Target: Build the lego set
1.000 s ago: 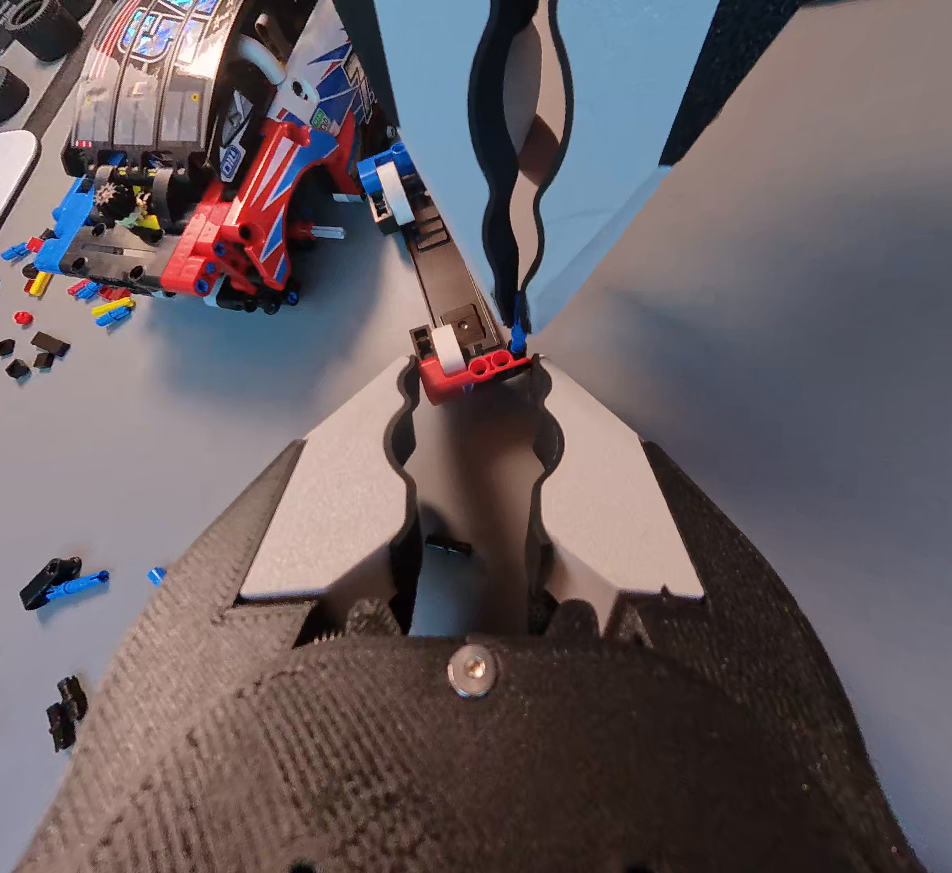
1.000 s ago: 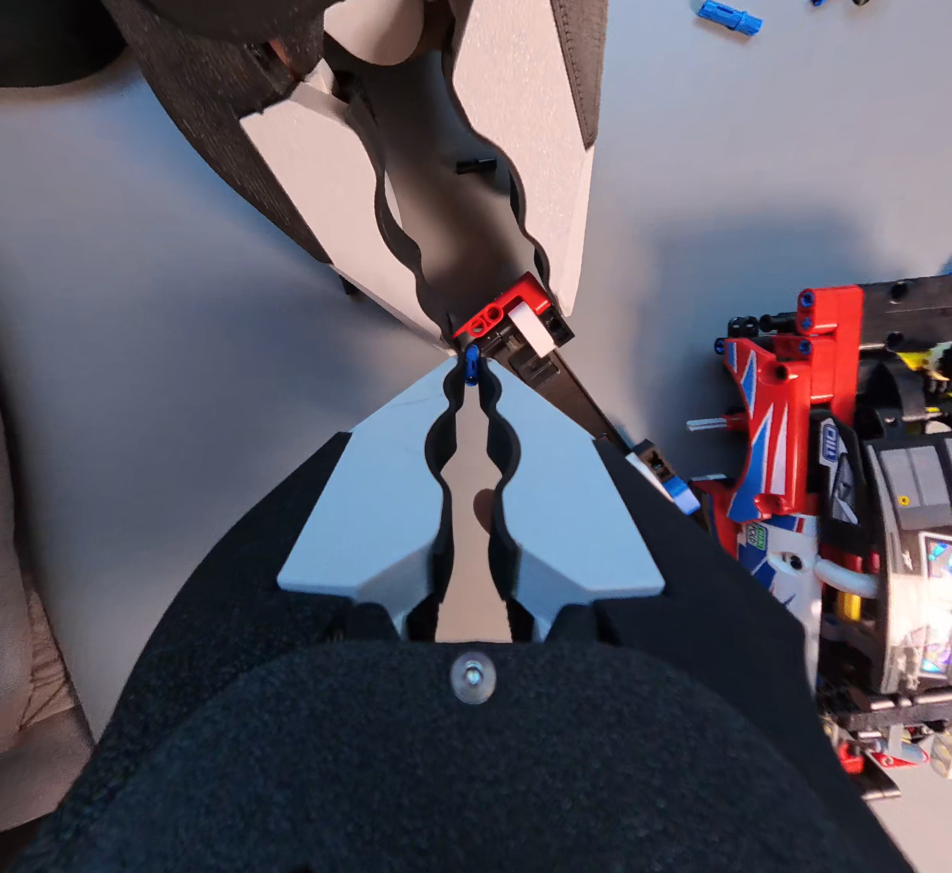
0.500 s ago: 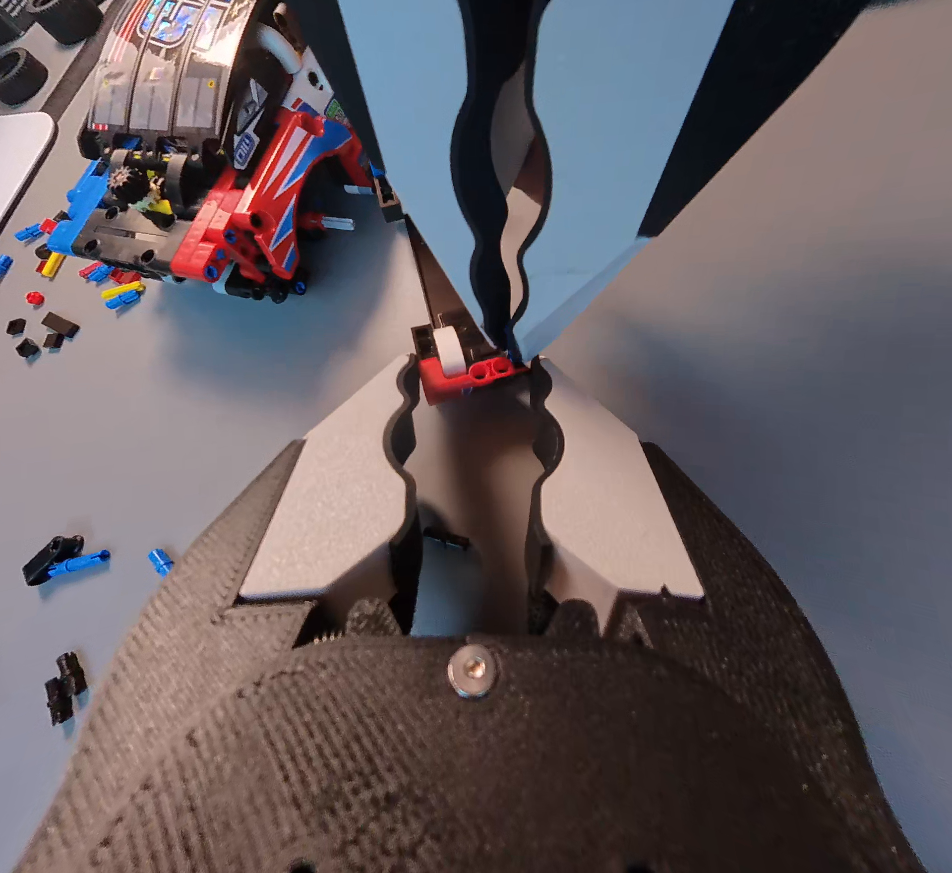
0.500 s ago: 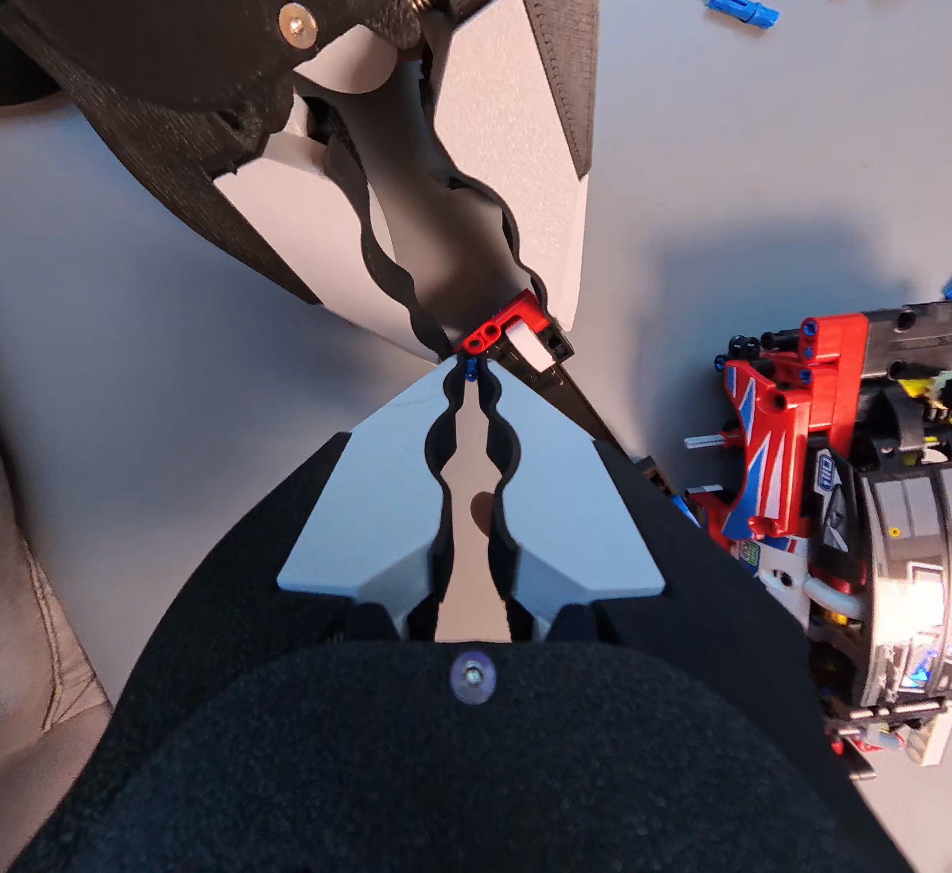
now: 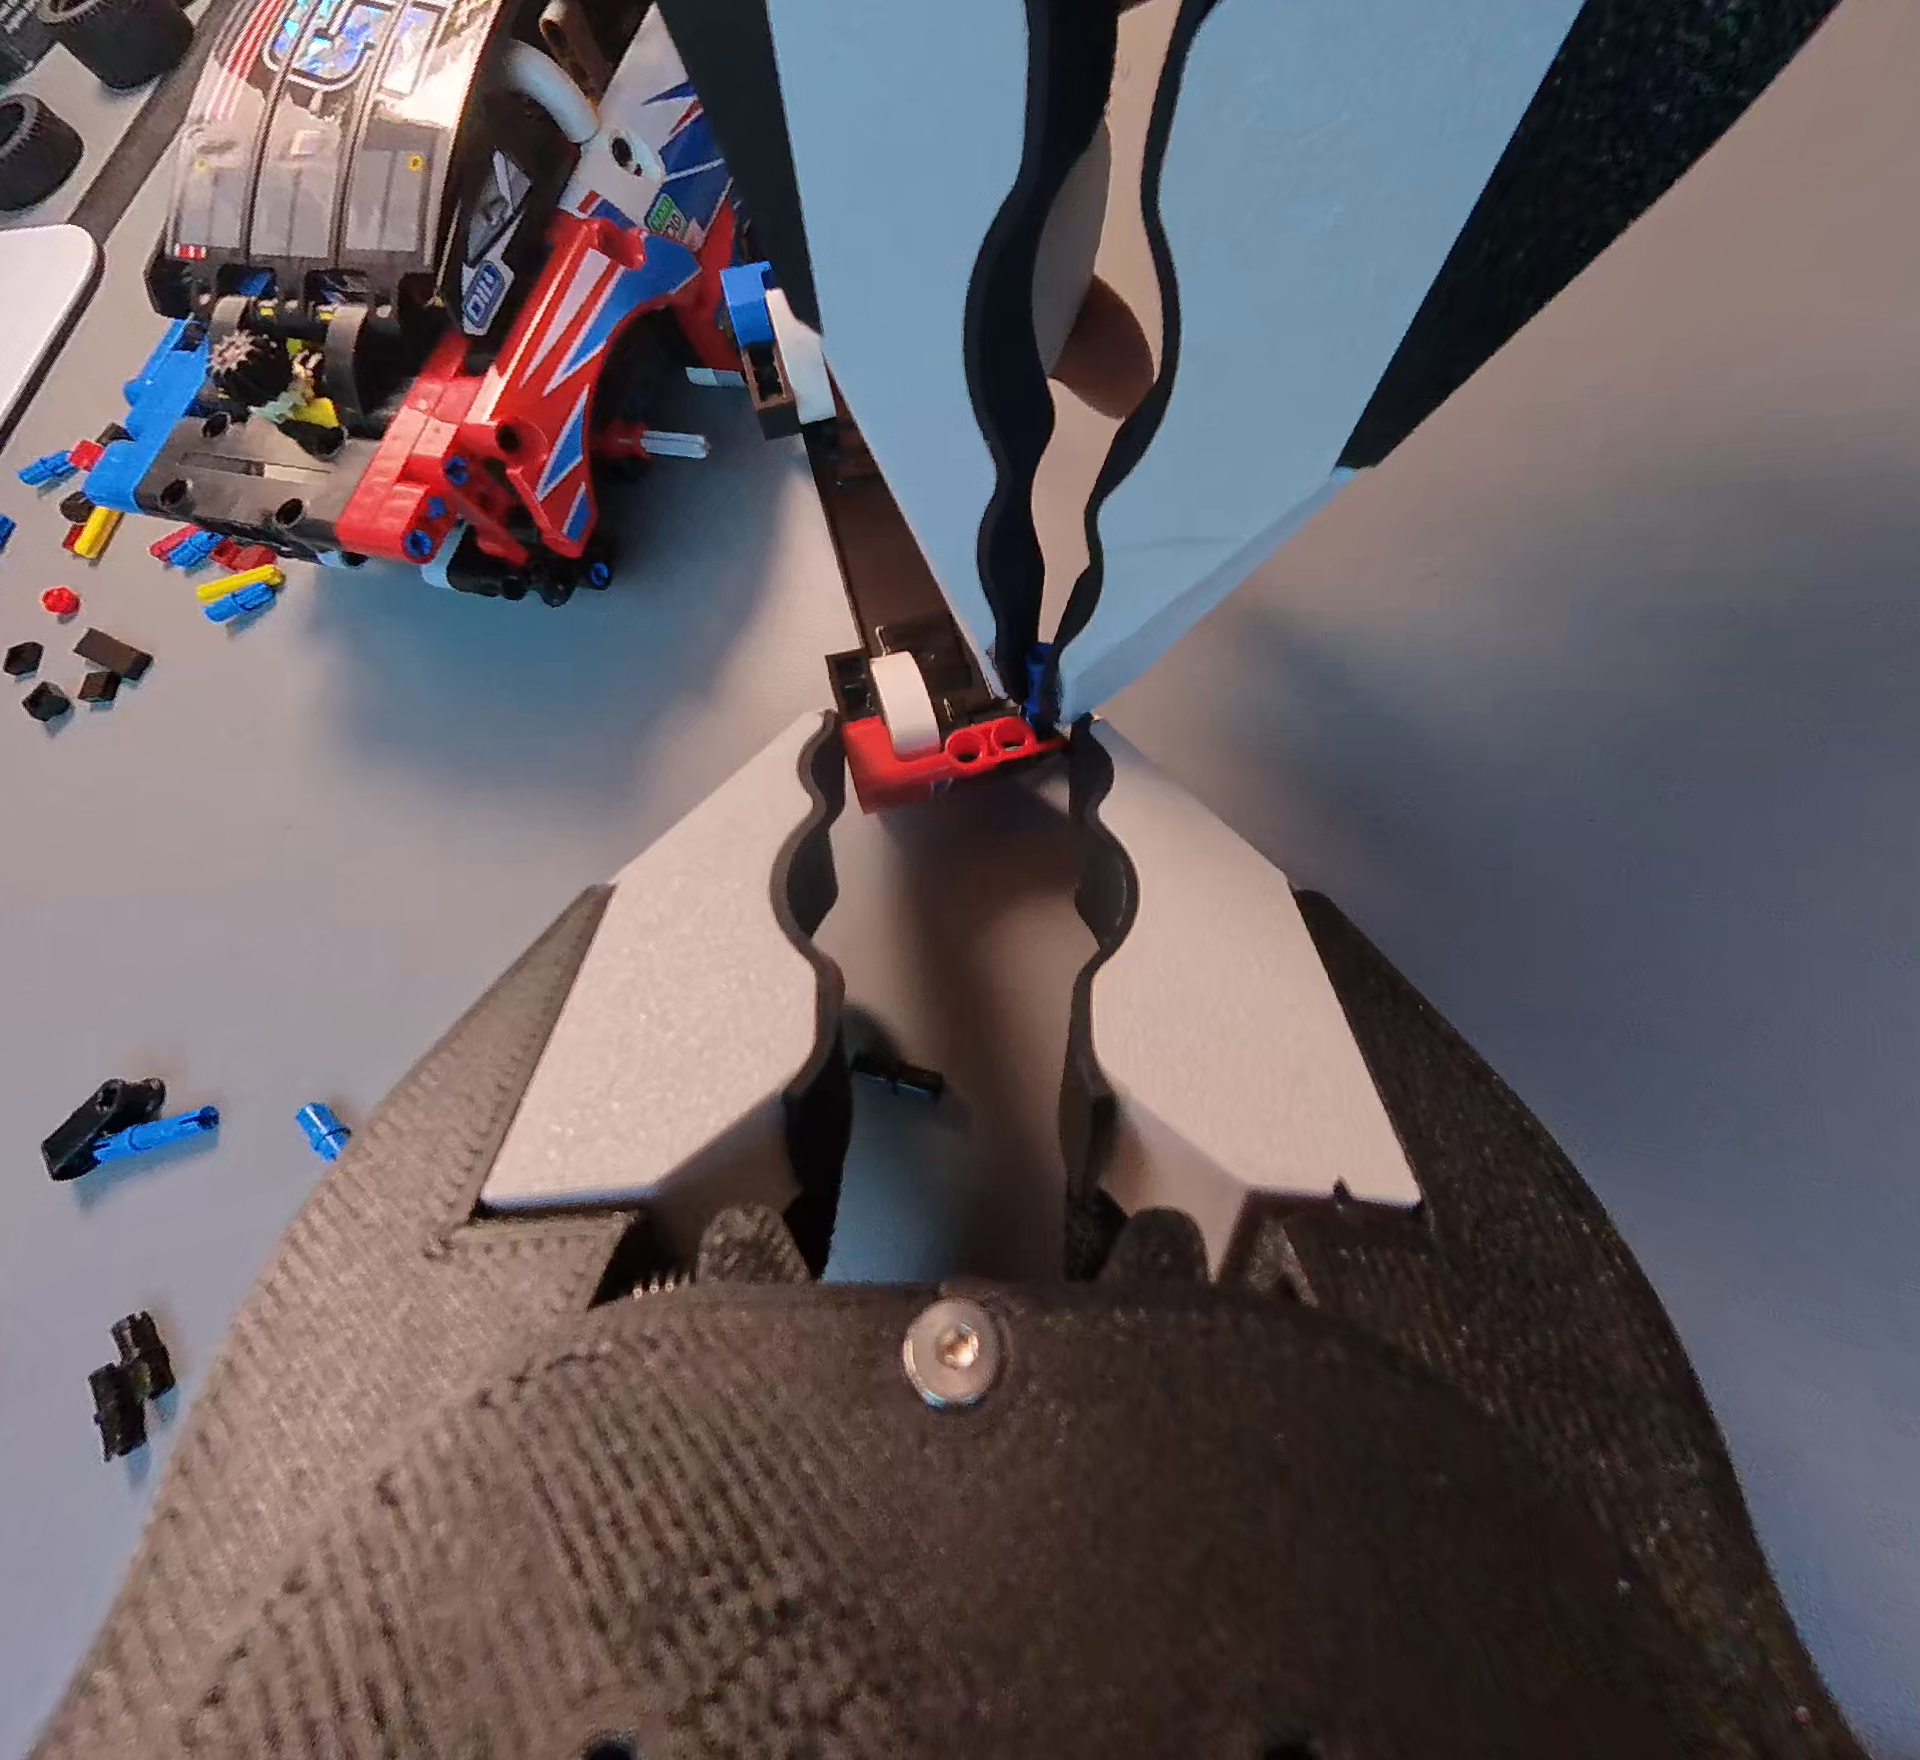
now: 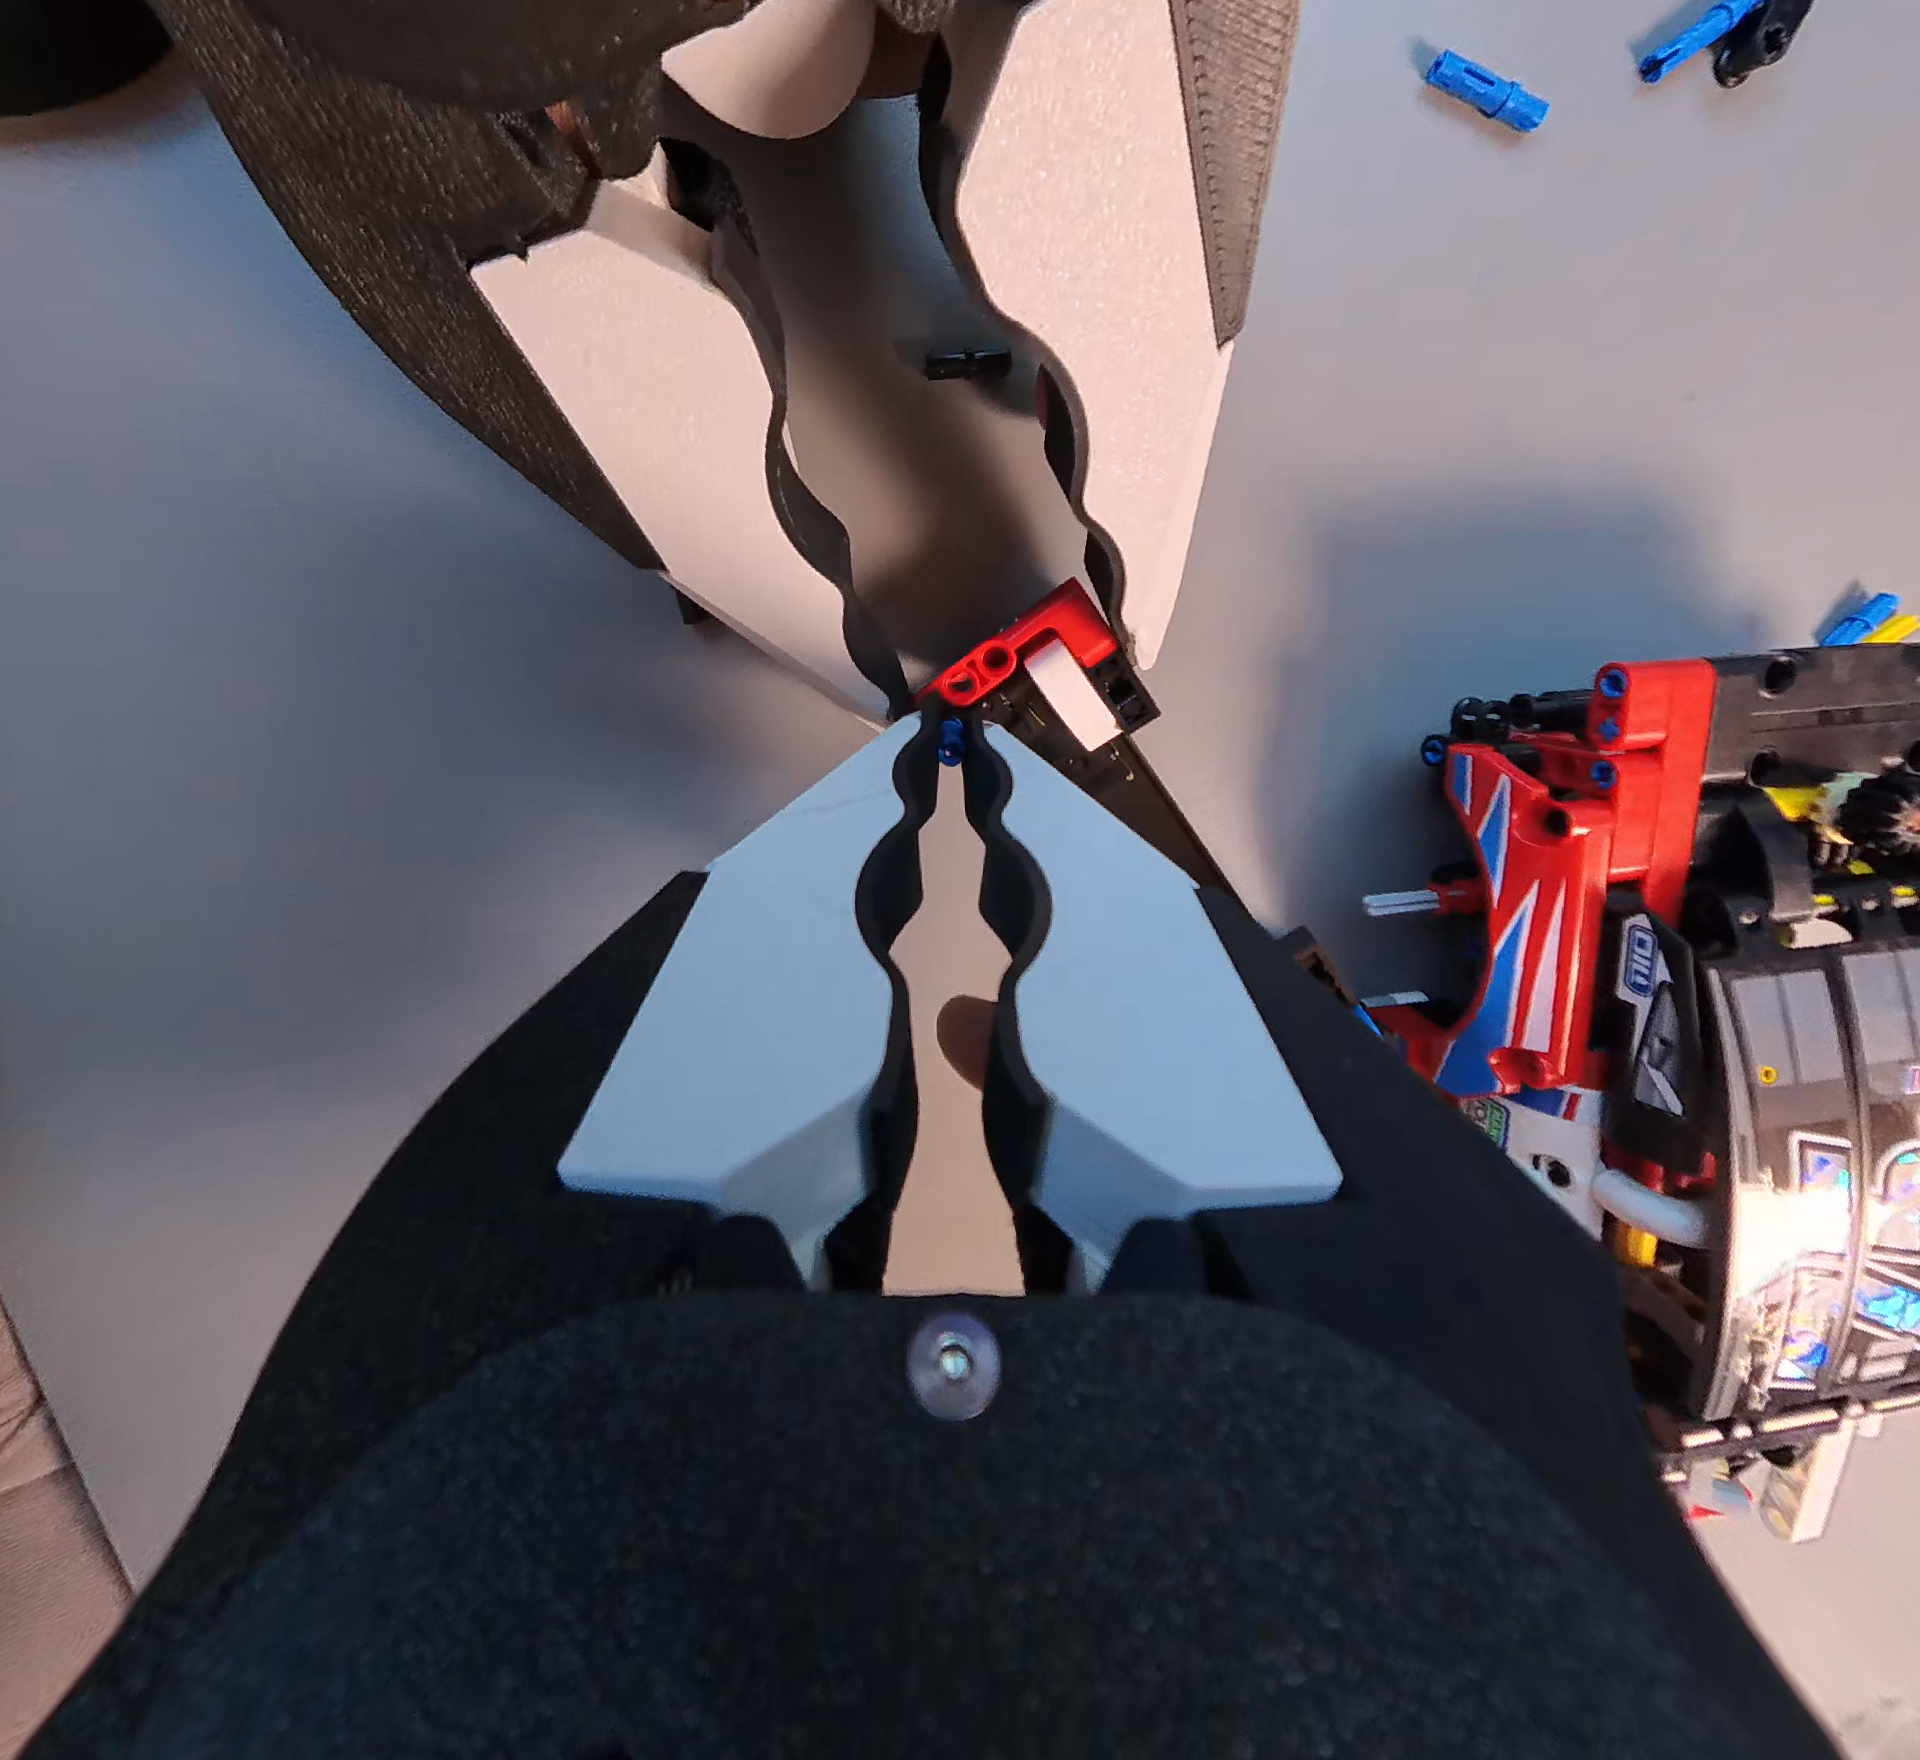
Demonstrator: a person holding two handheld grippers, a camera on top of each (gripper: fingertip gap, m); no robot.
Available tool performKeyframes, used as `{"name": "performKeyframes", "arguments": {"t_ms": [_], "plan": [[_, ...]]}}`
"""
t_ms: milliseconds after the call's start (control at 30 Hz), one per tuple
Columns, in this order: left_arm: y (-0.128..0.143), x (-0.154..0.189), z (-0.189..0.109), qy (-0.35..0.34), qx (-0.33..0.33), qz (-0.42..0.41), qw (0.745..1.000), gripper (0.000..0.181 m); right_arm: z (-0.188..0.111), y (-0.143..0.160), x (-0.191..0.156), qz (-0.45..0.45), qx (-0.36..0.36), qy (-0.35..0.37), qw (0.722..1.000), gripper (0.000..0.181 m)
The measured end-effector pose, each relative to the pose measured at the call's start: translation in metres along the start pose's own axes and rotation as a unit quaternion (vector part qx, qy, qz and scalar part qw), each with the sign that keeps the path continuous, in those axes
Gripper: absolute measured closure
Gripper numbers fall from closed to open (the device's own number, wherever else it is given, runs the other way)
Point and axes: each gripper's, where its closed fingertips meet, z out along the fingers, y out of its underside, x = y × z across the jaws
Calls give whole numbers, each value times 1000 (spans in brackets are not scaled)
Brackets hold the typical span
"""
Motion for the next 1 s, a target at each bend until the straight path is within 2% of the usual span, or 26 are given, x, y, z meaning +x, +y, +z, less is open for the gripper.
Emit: {"name": "performKeyframes", "arguments": {"t_ms": [267,533,1000], "plan": [[1,1,-2,1,1,1,1000,139,3,-4,0,-1,2,-11,1000,179],[1,2,-3,2,3,5,1000,139,2,-2,0,3,35,-20,999,179],[1,4,-3,10,3,4,1000,139,-1,1,-5,-39,96,9,995,178]]}}
